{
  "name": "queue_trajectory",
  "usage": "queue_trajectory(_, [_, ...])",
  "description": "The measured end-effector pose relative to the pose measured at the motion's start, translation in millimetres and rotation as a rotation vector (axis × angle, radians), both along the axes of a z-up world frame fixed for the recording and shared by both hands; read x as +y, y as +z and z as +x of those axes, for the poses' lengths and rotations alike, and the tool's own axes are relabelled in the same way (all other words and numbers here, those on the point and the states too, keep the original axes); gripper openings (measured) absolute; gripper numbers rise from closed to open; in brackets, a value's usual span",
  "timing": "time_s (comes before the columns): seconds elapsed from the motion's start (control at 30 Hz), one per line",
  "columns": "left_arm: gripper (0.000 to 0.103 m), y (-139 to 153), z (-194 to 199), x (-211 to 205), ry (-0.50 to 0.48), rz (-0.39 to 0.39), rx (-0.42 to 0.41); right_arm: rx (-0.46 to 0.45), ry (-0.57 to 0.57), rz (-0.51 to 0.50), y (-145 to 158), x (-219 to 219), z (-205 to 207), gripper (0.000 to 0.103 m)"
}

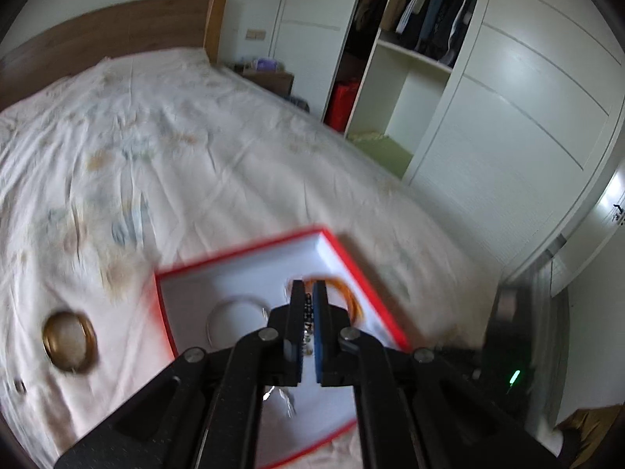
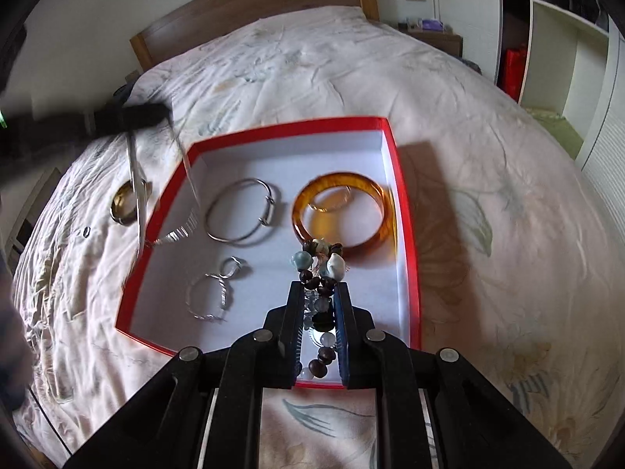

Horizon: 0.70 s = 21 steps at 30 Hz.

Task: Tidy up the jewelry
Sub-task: 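Carry the necklace and beaded bracelet into the red box and open both tools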

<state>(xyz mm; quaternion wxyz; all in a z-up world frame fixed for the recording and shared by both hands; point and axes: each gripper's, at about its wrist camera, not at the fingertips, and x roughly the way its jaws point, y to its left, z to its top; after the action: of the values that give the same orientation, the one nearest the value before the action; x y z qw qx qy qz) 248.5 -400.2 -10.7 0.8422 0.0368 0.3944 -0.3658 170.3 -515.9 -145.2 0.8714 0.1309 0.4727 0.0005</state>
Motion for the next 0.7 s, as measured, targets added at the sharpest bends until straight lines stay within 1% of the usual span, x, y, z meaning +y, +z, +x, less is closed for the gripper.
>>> queue_trajectory(0.1, [0.003, 6.5, 14.3, -2.8, 0.017, -0.003, -0.020, 0.007, -0.006, 0.005, -5.1, -3.5, 0.9, 0.015])
queue_trajectory(0.2, [0.003, -6.2, 22.0, -5.2, 0.031, 0.017, -0.001, 0.006, -0.009, 0.010, -6.4, -5.1, 3.3, 0.015])
queue_trajectory(0.33, [0.003, -42.7, 20.4, -9.1, 0.024, 0.078, 0.051, 0.008, -0.010, 0.002, -8.7, -6.7, 7.5, 0.015])
queue_trajectory(0.37, [0.003, -56.3, 18.6, -9.8, 0.020, 0.099, 0.075, 0.011, -0.011, 0.001, -10.2, -7.3, 8.1, 0.015])
queue_trajectory(0.47, [0.003, -82.5, 10.6, -9.4, 0.012, 0.132, 0.125, 0.017, -0.016, 0.001, -12.4, -10.7, 8.5, 0.015])
queue_trajectory(0.6, [0.003, -107.5, -2.5, -11.6, -0.010, 0.153, 0.184, 0.025, -0.012, 0.000, -14.9, -12.7, 10.1, 0.015])
queue_trajectory(0.7, [0.004, -120.5, -11.7, -14.7, -0.031, 0.180, 0.202, 0.029, -0.007, -0.008, -15.3, -11.7, 10.3, 0.015])
